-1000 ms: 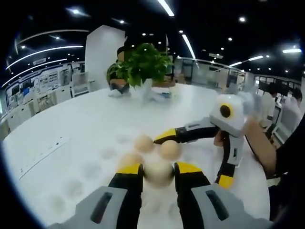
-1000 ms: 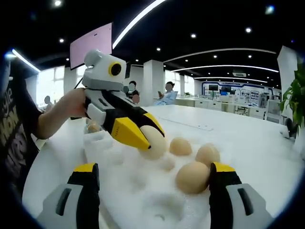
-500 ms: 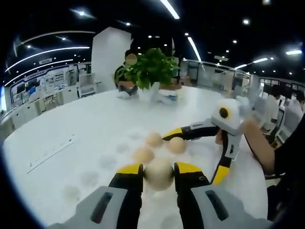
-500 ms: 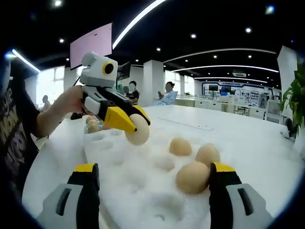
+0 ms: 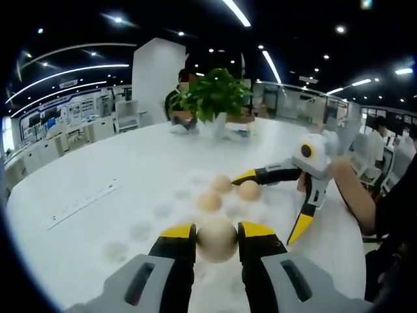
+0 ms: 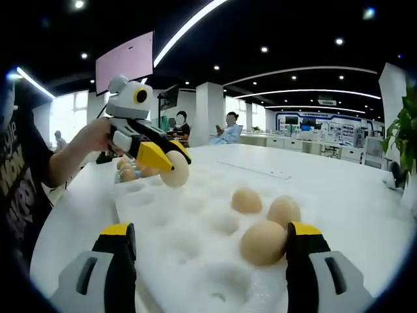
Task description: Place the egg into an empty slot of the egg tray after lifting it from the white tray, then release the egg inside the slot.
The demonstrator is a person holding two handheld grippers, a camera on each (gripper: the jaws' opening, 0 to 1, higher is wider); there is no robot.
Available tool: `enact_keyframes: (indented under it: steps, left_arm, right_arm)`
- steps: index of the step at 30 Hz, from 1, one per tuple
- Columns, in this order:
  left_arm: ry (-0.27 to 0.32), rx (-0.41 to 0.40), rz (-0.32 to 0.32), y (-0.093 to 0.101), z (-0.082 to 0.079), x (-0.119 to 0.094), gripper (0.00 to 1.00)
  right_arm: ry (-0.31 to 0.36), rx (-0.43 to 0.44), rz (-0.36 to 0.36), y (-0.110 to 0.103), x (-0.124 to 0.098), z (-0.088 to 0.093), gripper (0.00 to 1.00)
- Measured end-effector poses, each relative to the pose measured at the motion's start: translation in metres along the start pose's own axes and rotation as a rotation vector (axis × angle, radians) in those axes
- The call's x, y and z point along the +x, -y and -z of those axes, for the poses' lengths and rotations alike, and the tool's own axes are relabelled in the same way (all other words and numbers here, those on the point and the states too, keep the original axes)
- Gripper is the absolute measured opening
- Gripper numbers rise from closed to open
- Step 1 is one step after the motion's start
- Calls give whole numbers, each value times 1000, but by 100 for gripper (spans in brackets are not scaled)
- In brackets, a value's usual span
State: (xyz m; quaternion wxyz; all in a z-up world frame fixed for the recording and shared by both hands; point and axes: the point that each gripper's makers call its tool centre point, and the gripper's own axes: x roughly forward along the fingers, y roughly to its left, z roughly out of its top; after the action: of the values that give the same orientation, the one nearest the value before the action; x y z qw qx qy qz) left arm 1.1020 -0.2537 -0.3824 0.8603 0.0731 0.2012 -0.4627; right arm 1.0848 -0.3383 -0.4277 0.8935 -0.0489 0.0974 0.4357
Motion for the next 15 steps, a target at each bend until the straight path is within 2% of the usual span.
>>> enact_keyframes:
  steps: [10, 15]
  left_arm:
    - [4, -8, -25, -6, 4, -13, 25]
    - [4, -8, -47, -12, 8, -26, 25]
  right_arm:
    - [2, 0, 1, 1, 0, 0, 100]
    - [1, -1, 1, 1, 1, 0, 100]
